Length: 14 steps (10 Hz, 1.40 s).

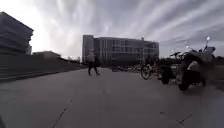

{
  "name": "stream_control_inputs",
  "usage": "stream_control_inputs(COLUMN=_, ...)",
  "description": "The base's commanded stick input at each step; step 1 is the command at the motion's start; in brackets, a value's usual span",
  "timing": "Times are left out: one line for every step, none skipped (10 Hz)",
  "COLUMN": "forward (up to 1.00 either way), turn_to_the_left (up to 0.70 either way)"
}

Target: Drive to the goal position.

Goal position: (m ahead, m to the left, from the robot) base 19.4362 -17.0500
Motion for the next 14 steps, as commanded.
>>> stream_control_inputs(forward=0.7, turn_to_the_left=0.0)
stream_control_inputs(forward=0.7, turn_to_the_left=0.0)
stream_control_inputs(forward=0.7, turn_to_the_left=0.0)
stream_control_inputs(forward=0.7, turn_to_the_left=0.0)
stream_control_inputs(forward=0.7, turn_to_the_left=0.26)
stream_control_inputs(forward=0.7, turn_to_the_left=0.12)
stream_control_inputs(forward=0.7, turn_to_the_left=0.0)
stream_control_inputs(forward=0.7, turn_to_the_left=0.0)
stream_control_inputs(forward=0.7, turn_to_the_left=0.0)
stream_control_inputs(forward=0.7, turn_to_the_left=0.0)
stream_control_inputs(forward=0.7, turn_to_the_left=0.0)
stream_control_inputs(forward=0.7, turn_to_the_left=0.0)
stream_control_inputs(forward=0.7, turn_to_the_left=0.0)
stream_control_inputs(forward=0.7, turn_to_the_left=0.0)
